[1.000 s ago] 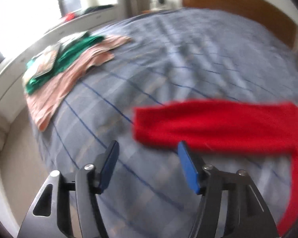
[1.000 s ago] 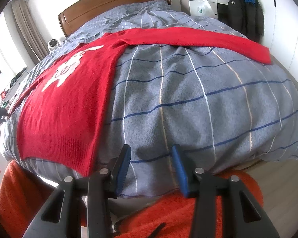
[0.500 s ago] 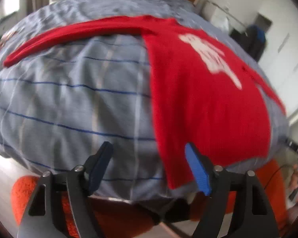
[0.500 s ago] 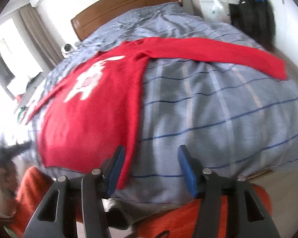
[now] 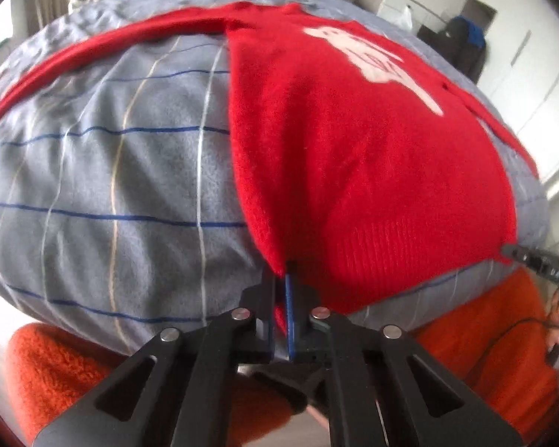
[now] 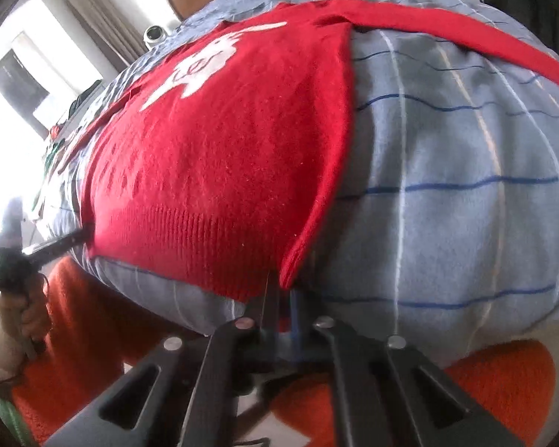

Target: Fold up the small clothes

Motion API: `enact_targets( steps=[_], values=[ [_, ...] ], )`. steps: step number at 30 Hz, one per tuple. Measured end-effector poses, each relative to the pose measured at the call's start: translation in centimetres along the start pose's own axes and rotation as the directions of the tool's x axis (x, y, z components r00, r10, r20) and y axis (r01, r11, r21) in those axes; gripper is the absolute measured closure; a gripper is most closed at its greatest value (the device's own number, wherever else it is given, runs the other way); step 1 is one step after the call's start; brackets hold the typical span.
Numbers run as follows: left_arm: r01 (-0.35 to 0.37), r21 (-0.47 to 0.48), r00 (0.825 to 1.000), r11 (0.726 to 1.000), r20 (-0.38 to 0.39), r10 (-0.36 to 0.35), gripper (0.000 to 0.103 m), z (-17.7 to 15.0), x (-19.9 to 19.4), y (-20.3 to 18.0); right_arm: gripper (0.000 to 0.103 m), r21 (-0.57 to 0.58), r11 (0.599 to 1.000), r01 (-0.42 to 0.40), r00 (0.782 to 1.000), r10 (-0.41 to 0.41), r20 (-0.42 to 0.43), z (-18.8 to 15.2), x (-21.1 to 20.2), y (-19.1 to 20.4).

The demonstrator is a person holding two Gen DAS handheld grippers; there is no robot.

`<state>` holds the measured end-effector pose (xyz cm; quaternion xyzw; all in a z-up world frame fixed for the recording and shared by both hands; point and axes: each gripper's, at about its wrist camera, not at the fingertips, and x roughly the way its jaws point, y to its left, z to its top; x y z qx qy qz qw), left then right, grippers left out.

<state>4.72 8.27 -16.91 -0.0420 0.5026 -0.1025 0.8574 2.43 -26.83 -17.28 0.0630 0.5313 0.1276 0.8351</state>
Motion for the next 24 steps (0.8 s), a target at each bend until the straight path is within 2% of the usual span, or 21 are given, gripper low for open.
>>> enact_targets(
  steps=[4,5,6,7,8,9,10,12,14,17,18,20,24],
  values=[
    [-0.032,0.003,0.999,0.999,0.002,0.032,0.096,-0.2,0.4,-0.3,0.099,0.019,1.000,0.009,1.000,-0.009,-0.011,-0.9,0.7,-0.5],
    [-0.033,0.002,0.999,0.999,0.010,0.033,0.089,-0.1,-0.1,-0.3,0.099,0.025,1.000,0.007,1.000,-0.007,-0.009,-0.8,0.8,-0.6],
    [-0.035,0.001,0.999,0.999,0.017,0.035,0.067,-0.2,-0.5,-0.5,0.096,0.028,1.000,0.004,1.000,-0.003,-0.008,-0.6,0.8,-0.6],
    [-0.039,-0.002,0.998,0.999,0.039,0.039,0.054,-0.4,-1.3,-0.5,0.086,0.028,1.000,-0.001,1.000,0.001,-0.005,-0.5,0.6,-0.6],
    [-0.046,-0.012,0.994,0.999,0.098,0.047,0.031,-0.5,-2.7,-0.4,0.078,0.021,1.000,0.002,1.000,-0.002,-0.001,-0.4,0.2,-0.6],
    [-0.052,-0.022,0.988,0.998,0.146,0.054,0.022,-0.5,-3.8,-0.3,0.059,0.013,1.000,0.005,1.000,-0.005,0.008,-0.4,-0.3,-0.5],
    [-0.053,-0.027,0.983,0.998,0.172,0.057,0.021,-0.6,-4.4,-0.2,0.050,0.003,1.000,0.010,0.999,-0.010,0.033,-0.5,-1.0,-0.4],
    [-0.073,-0.043,0.970,0.996,0.228,0.081,0.019,-0.2,-6.0,0.5,0.050,-0.015,0.998,0.058,0.992,-0.056,0.111,-0.6,-2.7,-0.3],
    [-0.099,-0.074,0.957,0.992,0.265,0.115,0.011,0.8,-6.3,1.5,0.049,-0.019,0.991,0.131,0.968,-0.124,0.216,-0.4,-4.8,-0.5],
    [-0.133,-0.142,0.944,0.981,0.283,0.169,0.010,2.3,-5.2,3.4,0.036,0.035,0.979,0.199,0.920,-0.199,0.337,0.7,-6.5,-1.4],
    [-0.144,-0.161,0.943,0.976,0.277,0.185,0.010,2.8,-4.4,4.1,0.033,0.055,0.977,0.207,0.910,-0.213,0.355,1.1,-6.7,-1.8],
    [-0.180,-0.183,0.944,0.967,0.246,0.222,0.010,3.7,-2.5,5.0,0.033,0.112,0.968,0.223,0.899,-0.249,0.360,2.1,-6.3,-3.0],
    [-0.229,-0.183,0.947,0.956,0.185,0.262,0.008,3.2,-0.2,5.9,0.033,0.167,0.964,0.207,0.910,-0.253,0.328,2.2,-5.1,-4.2]
  ],
)
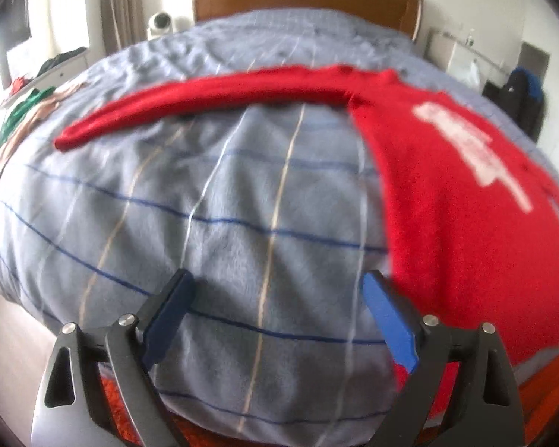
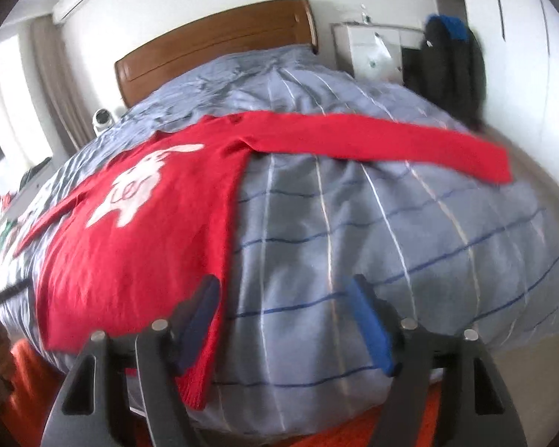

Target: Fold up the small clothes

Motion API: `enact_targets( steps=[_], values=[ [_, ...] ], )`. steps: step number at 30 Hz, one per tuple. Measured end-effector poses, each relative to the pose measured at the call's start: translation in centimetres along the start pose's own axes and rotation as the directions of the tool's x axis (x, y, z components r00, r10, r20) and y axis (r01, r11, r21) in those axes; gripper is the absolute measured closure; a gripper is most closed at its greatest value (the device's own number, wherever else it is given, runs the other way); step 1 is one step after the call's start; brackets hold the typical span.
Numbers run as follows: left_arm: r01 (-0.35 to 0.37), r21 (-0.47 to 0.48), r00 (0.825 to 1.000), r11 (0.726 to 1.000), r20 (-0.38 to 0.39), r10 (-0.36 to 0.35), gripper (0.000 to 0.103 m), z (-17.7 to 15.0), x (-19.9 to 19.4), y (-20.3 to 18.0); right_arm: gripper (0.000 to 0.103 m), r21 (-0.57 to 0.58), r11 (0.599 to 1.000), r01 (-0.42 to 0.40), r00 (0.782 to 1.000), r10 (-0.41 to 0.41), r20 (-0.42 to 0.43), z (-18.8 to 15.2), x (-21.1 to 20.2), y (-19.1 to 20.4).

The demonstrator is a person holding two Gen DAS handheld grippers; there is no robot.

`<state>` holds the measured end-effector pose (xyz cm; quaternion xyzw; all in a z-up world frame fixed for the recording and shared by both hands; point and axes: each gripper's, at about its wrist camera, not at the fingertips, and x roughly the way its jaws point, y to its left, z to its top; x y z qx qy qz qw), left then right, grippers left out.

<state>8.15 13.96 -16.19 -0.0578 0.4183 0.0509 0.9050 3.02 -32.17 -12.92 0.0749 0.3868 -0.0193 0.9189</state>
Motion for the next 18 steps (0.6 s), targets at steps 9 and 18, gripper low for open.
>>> enact_targets(
  steps=[9,18],
  values=[
    [0.001,-0.015,1.000,1.000,-0.019,-0.001,0.000,-0.4,0.6,0.1,0.029,0.004,1.000,0.012,0.998,-0.012,-0.058,-2.0,1.7,-1.2],
    [0.010,-0.015,1.000,1.000,-0.018,-0.010,0.000,-0.7,0.8,0.2,0.021,0.024,1.000,-0.004,0.997,0.006,-0.071,-2.6,2.1,-1.3]
  ],
)
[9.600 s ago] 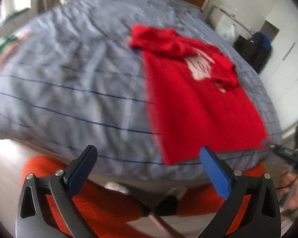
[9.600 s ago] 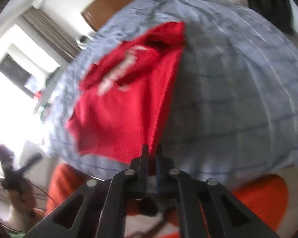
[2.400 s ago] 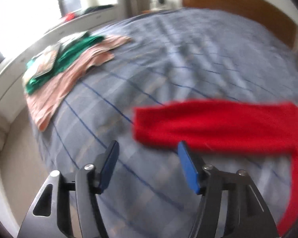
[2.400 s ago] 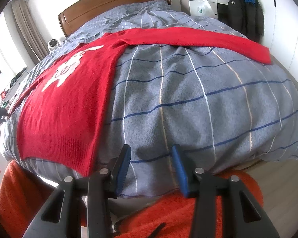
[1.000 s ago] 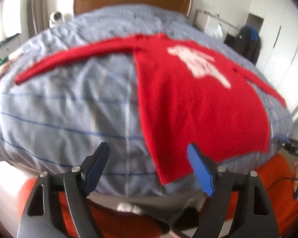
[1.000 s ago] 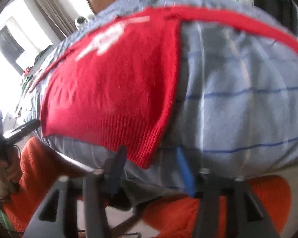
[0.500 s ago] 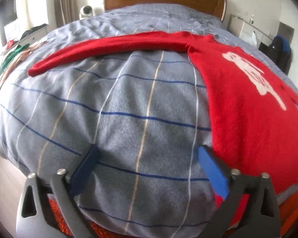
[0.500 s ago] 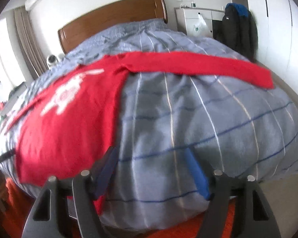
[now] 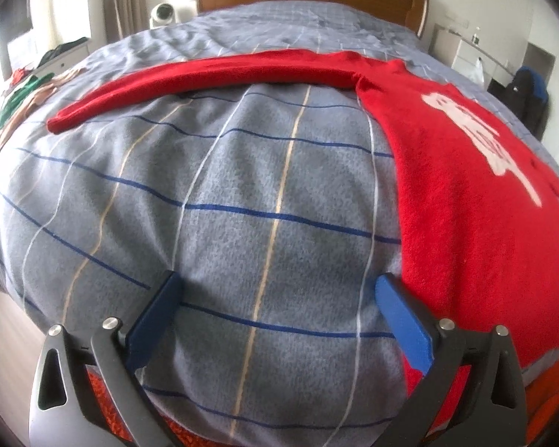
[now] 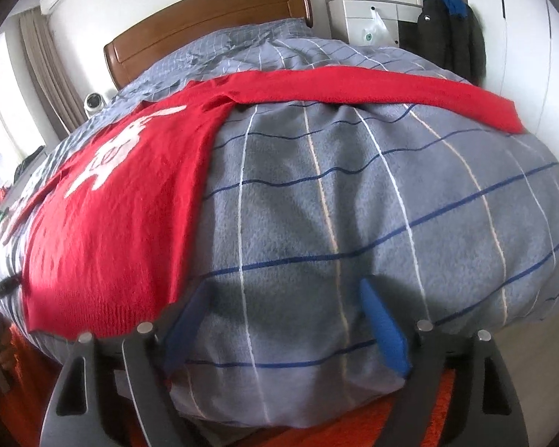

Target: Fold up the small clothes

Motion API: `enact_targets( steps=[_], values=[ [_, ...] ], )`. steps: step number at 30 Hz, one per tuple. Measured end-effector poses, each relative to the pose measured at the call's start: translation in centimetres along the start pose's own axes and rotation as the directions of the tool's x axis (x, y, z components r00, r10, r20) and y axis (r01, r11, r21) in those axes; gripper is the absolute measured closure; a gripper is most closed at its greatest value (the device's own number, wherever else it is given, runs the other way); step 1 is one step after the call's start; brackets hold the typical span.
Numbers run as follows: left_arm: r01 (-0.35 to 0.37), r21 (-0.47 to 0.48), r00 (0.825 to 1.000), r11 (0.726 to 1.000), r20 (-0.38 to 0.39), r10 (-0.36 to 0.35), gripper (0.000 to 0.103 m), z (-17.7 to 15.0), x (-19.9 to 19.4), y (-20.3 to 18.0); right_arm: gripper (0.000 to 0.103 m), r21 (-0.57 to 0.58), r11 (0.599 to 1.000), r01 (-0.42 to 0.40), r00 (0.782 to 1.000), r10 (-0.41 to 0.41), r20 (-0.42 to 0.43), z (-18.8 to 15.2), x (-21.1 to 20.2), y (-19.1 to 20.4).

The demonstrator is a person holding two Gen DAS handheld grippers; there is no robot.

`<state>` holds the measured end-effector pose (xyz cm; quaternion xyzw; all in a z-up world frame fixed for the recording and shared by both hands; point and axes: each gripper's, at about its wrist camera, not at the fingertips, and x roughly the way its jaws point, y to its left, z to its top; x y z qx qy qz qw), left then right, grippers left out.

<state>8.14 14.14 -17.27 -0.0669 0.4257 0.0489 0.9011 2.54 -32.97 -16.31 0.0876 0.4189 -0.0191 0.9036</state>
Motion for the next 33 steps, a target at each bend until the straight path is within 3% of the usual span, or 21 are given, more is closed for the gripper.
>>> enact_targets(
  steps=[6,16,33],
  values=[
    [0.035,-0.002,0.999,0.999,0.006,-0.035,0.000,-0.1,-0.1,0.4,0.021,0.057,0.998,-0.029,1.000,0.028,0.002,-0.1,-0.1,-0.7],
    [0.018,0.012,1.000,1.000,0.011,-0.018,0.000,-0.1,-0.1,0.2,0.014,0.020,1.000,-0.006,1.000,0.006,-0.010,0.0,0.4,0.1],
    [0.008,0.028,1.000,1.000,0.015,-0.009,0.000,-0.2,0.0,0.0,0.012,0.012,1.000,-0.001,1.000,0.001,-0.013,0.0,0.5,0.3]
  ],
)
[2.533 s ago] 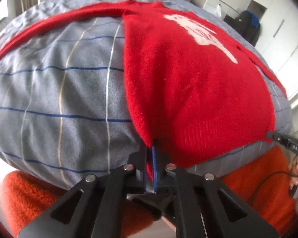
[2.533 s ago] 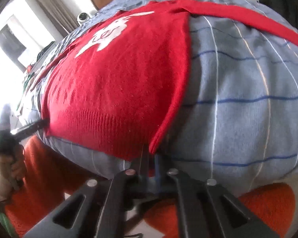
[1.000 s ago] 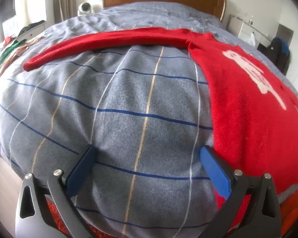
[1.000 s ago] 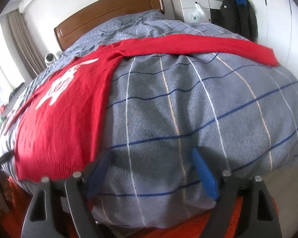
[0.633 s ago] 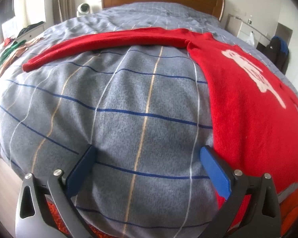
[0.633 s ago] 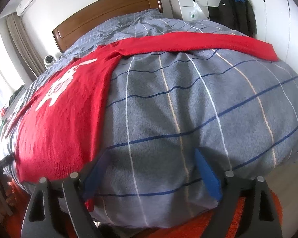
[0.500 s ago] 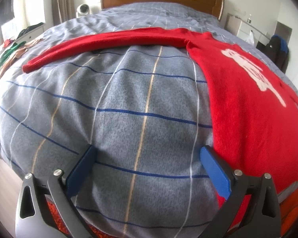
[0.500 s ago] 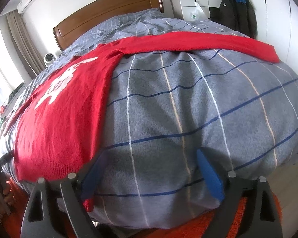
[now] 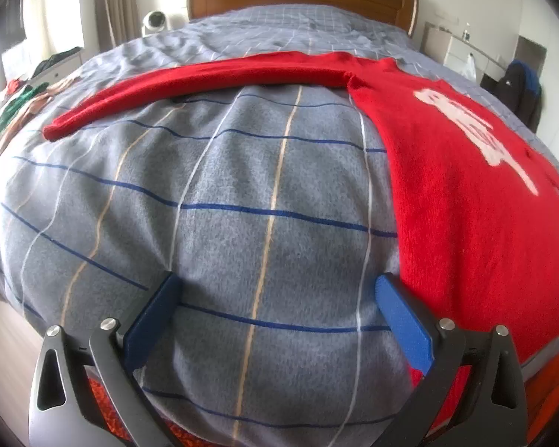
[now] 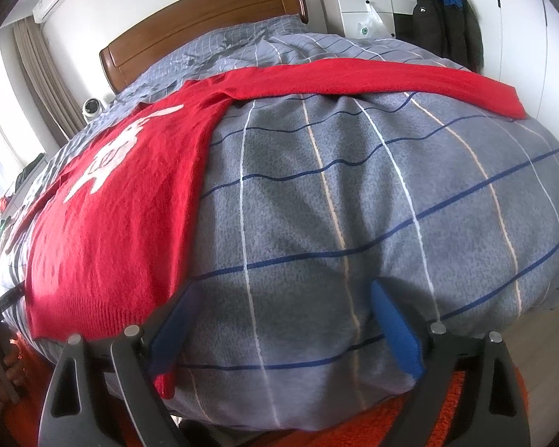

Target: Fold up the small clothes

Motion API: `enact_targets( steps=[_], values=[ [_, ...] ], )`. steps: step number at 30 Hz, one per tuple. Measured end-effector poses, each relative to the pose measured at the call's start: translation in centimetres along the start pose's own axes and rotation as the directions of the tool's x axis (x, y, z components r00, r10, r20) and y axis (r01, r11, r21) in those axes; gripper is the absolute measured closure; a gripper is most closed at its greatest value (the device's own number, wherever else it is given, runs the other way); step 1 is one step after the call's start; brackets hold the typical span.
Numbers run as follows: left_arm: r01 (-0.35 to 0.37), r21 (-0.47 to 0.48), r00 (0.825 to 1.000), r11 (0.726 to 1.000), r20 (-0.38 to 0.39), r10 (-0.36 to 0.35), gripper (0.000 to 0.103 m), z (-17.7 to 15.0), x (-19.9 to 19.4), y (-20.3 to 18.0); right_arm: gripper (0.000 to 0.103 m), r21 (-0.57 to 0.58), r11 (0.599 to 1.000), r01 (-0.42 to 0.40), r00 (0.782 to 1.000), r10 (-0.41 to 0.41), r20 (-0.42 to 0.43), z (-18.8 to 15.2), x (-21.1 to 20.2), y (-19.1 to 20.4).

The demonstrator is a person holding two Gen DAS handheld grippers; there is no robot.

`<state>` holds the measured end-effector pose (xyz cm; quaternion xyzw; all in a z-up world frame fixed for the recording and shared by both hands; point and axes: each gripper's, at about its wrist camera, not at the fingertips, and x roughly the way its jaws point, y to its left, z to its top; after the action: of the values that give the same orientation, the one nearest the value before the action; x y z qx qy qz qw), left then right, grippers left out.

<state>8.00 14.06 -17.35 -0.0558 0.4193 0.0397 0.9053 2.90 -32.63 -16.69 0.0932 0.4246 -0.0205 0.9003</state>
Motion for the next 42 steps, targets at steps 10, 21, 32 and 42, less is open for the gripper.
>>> enact_targets(
  steps=[10,21,32,42],
  values=[
    [-0.005,0.013,1.000,1.000,0.002,0.005,0.000,0.01,0.10,0.09,0.011,-0.001,1.000,0.001,1.000,-0.001,0.000,-0.02,-0.01,-0.01],
    [-0.006,0.015,1.000,1.000,0.003,0.006,0.000,-0.03,0.08,0.02,0.011,-0.004,1.000,0.003,1.000,-0.003,-0.001,-0.03,0.00,0.07],
    [-0.008,0.016,1.000,1.000,0.004,0.008,0.000,-0.03,0.12,0.08,0.010,-0.009,1.000,0.007,1.000,-0.007,-0.004,-0.03,0.15,0.15],
    [-0.009,0.016,1.000,1.000,0.004,0.009,0.000,-0.08,0.11,0.01,0.010,-0.010,1.000,0.008,1.000,-0.008,-0.004,-0.07,0.15,0.19]
  ],
)
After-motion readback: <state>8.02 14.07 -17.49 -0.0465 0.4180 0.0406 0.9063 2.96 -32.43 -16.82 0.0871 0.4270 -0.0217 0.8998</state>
